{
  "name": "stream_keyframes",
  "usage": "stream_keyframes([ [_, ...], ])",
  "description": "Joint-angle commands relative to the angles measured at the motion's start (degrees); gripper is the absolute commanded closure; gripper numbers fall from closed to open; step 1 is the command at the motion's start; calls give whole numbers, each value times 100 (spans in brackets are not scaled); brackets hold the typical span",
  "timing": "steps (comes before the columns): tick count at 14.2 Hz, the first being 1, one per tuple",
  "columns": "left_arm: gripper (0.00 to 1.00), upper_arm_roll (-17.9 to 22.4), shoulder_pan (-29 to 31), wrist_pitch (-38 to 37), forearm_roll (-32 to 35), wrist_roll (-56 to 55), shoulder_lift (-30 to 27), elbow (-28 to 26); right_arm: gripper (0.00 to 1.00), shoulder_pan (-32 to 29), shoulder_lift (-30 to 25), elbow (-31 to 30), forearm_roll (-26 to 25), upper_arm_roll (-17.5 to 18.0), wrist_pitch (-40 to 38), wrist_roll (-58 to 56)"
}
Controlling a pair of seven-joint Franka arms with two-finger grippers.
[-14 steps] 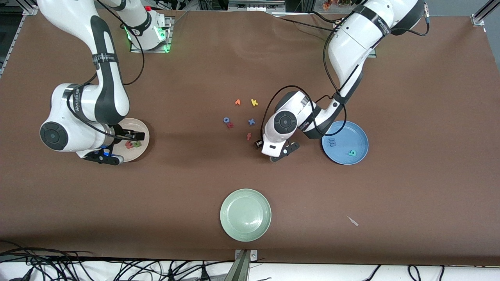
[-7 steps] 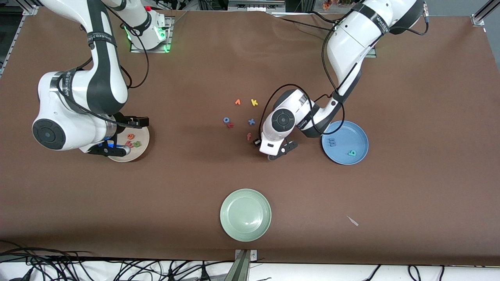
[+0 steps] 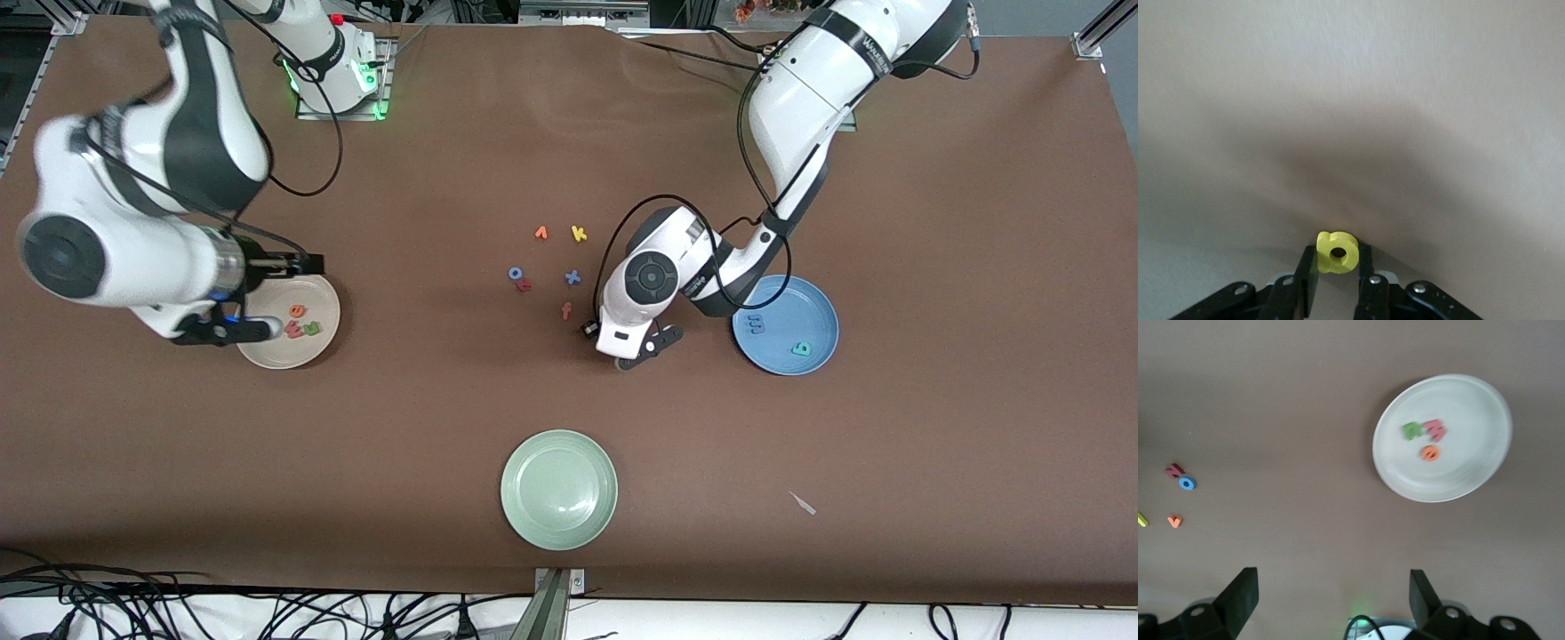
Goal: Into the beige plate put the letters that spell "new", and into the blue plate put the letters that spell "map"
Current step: 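Place the yellow letter on the blue plate while the right gripper returns to rest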
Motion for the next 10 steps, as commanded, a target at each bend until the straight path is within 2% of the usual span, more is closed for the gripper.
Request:
stream_keyframes([
  [1,94,-18,210,-349,165,157,-286,-1,0,-592,-937,-641,-443,488,189,-87],
  [3,94,-71,491,-796,156,639,-487,0,0,-689,-1430,-854,-848,497,243,-103],
  [6,94,-71,1061,-1798,112,2192,-909,-9,0,-882,-1555,-810,-709,506,234,-165],
  [10,93,-71,2046,-2485,86,4294,-1095,-53,0,-1225,-1538,-889,-683,725,251,-929],
])
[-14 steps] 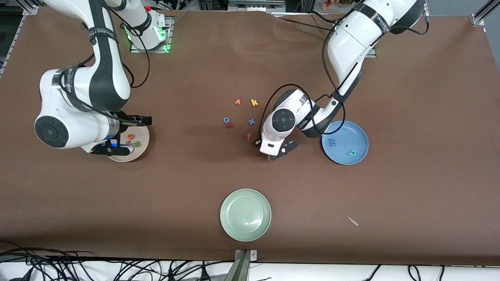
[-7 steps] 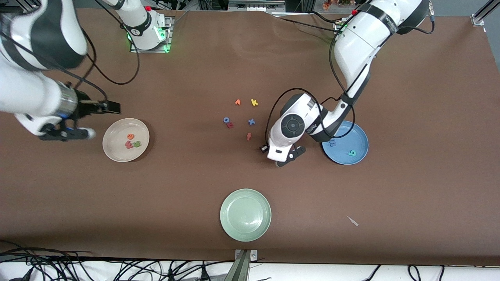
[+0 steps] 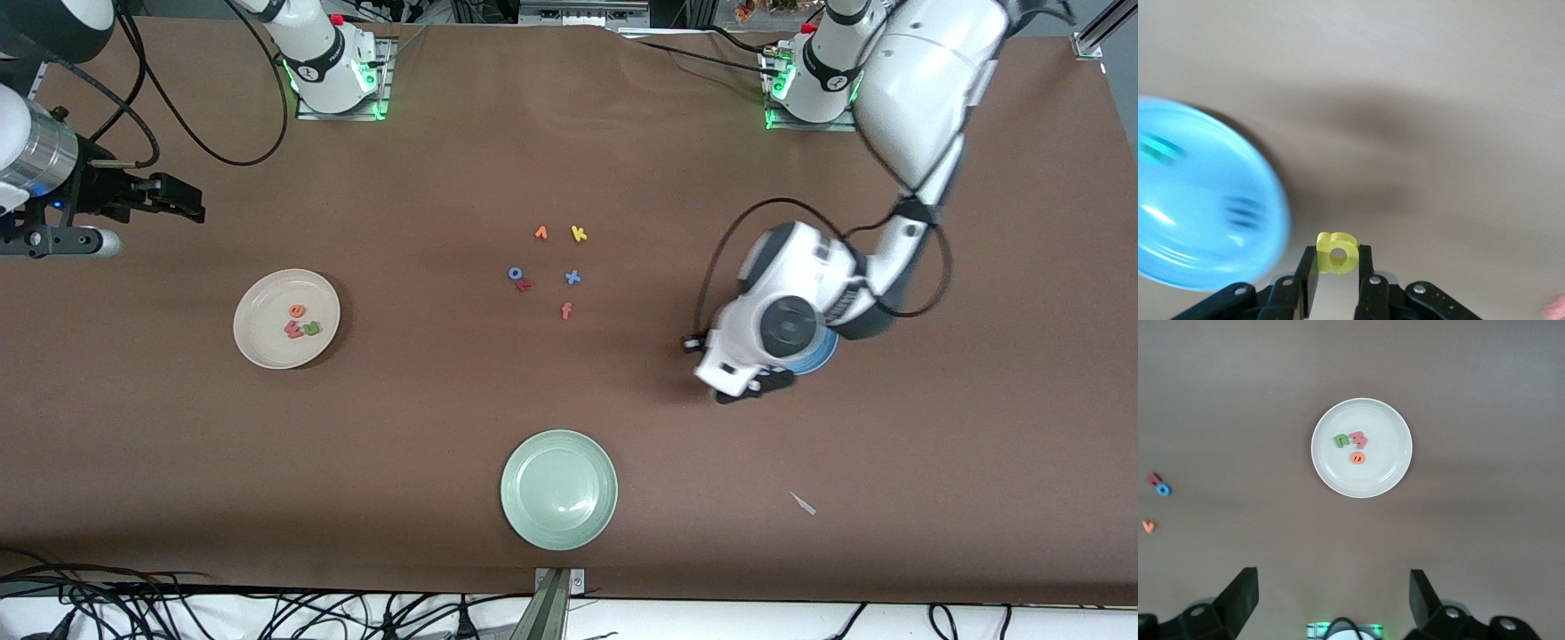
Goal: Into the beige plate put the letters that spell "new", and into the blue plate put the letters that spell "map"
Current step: 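Place the yellow letter on the blue plate while the right gripper returns to rest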
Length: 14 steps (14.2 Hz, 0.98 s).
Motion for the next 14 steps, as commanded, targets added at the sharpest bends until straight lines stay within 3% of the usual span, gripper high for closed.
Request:
stream_keyframes([
  [1,93,-72,572,-269,97,1208,-120,-198,0,-172,-12,-101,-10,227,81,-301],
  [6,90,-37,794,-226,211,1536,99,-417,0,-180,33,-91,-37,218,90,-257],
  [10,73,-19,899,-217,440,2141,275,-453,0,-180,59,-83,-63,218,168,-3],
  [11,55,-2,899,-217,440,2282,292,-444,0,-172,59,-83,-63,218,177,-2],
  [13,0,16,899,-217,440,2371,293,-436,0,-172,50,-56,-63,218,169,-2],
  [14,0,7,899,-252,440,2415,267,-409,0,-180,59,-56,-72,218,160,-2],
])
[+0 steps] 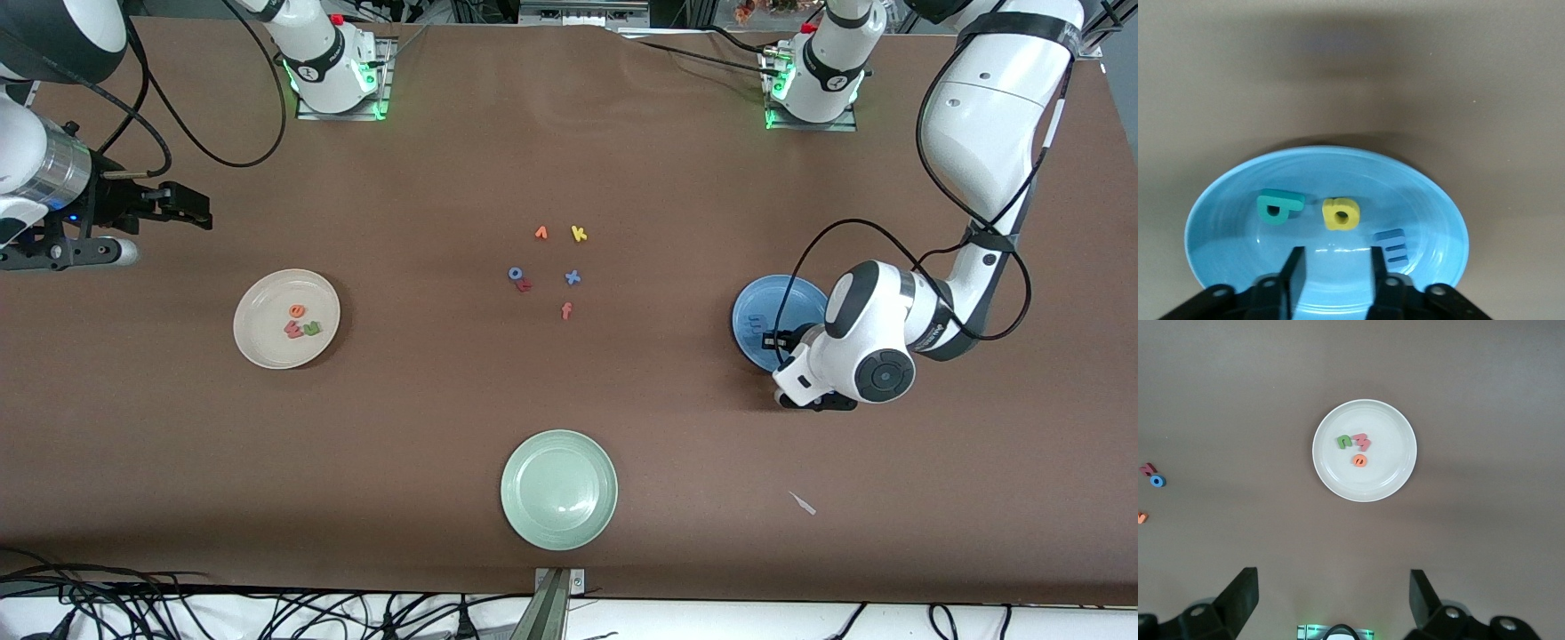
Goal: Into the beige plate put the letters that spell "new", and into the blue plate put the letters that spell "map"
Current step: 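Place the yellow letter on the blue plate while the right gripper returns to rest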
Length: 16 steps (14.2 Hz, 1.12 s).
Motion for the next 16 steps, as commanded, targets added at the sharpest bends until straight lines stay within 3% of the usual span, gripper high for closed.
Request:
stream_keyframes([
  [1,0,-47,24,-40,143,212,-90,68,0,-99,-40,13,-79,98,27,90],
  [10,0,-109,-29,-688,126,378,-1434,849,0,-108,-22,57,-79,98,88,108],
  [12,0,-30,-20,-769,56,817,-2046,807,0,-108,-22,57,-88,98,88,108],
  [16,0,838,-467,-769,-488,907,-3295,123,0,-116,-13,48,-97,98,88,108],
])
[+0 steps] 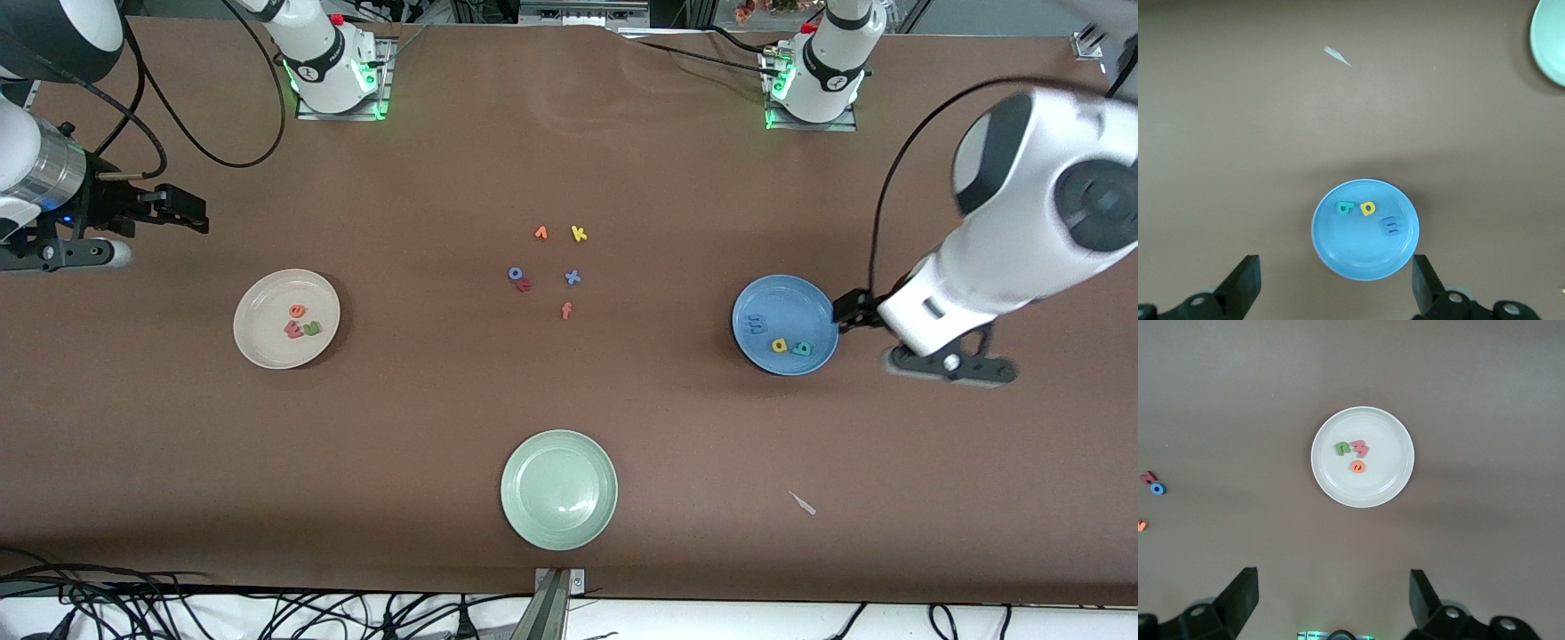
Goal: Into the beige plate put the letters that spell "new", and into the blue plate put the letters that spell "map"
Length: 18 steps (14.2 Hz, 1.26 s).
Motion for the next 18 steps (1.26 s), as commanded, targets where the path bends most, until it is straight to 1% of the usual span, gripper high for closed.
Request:
stream_keyframes([
  [1,0,659,-421,88,-354,388,-1014,-902,0,-93,-14,27,-91,98,-3,75],
  [2,0,808,-492,184,-389,712,-1243,-1130,0,-93,-14,27,-91,98,-3,75],
  [4,0,862,-536,492,-442,795,-1718,-1763,0,-93,-14,27,-91,98,-3,75],
  [6,0,1002,-554,519,-469,847,-1956,-1993,0,-93,-14,27,-91,98,-3,75],
  [8,0,1012,-563,511,-626,839,-1957,-1950,0,-93,-14,27,-91,98,-3,75],
  [10,0,1003,-545,449,-645,865,-1887,-1889,0,-85,-14,27,-91,98,-3,75],
  [12,0,1012,-493,423,-645,865,-1738,-1697,0,-93,-14,27,-91,98,-3,75],
  [18,0,1038,-413,343,-601,839,-1702,-1678,0,-93,-14,27,-91,98,-3,75],
])
